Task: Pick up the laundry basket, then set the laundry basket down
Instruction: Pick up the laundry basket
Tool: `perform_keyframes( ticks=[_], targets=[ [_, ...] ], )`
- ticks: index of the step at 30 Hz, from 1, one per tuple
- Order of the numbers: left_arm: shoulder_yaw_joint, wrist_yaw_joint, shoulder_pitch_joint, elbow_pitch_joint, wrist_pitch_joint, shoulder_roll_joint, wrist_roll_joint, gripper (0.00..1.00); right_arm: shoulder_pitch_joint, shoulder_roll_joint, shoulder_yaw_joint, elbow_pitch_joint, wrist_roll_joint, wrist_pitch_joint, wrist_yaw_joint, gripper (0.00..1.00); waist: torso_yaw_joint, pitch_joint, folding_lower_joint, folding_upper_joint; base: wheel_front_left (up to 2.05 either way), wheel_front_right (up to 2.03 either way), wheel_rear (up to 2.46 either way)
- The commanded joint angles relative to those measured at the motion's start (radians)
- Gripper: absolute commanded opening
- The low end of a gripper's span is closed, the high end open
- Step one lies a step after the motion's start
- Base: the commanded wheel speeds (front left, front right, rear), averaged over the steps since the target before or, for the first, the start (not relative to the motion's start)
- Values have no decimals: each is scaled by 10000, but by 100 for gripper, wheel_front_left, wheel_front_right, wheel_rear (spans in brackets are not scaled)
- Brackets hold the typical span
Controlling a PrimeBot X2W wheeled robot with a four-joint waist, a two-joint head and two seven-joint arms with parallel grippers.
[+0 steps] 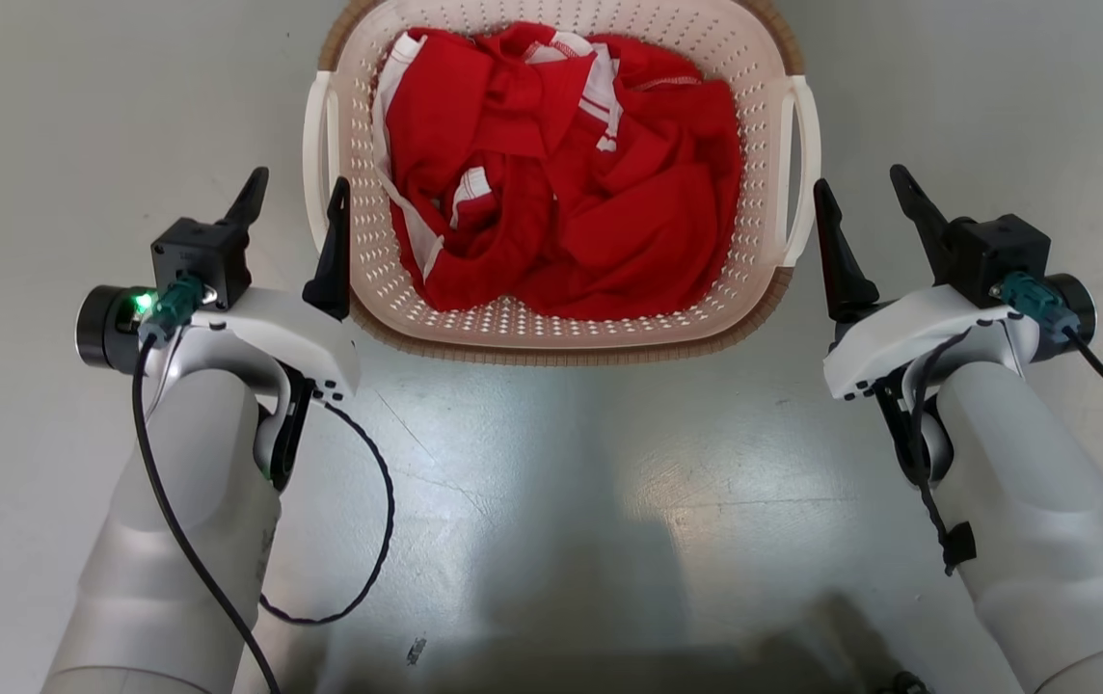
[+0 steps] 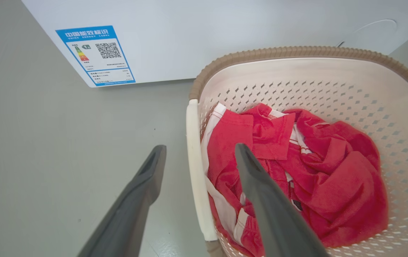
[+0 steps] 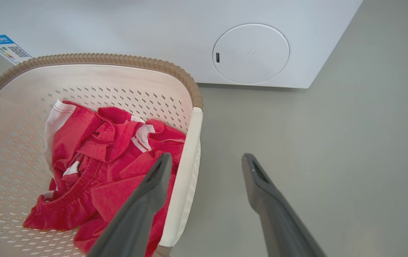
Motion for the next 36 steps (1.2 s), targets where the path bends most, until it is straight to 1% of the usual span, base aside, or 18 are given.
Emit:
perform_keyframes(
  ticks=[1,8,16,36],
  targets=[
    [191,-57,6,-38,-49,340,-45,100,196,128,239,-40,97,-122,31,100,2,75,0,0,0,0,0],
    [59,-57,-270,215,-49,325,-130,100,-37,128,607,255,439,-122,31,100,104,390,0,0,0,0,0],
    [-72,-57,-443,251,-49,320,-178,100,-281,128,820,277,605,-122,31,100,155,709,0,0,0,0,0],
    [-423,-58,-589,691,-49,150,-344,100,-445,128,1339,485,1333,-122,31,100,221,1000,0,0,0,0,0]
  ],
)
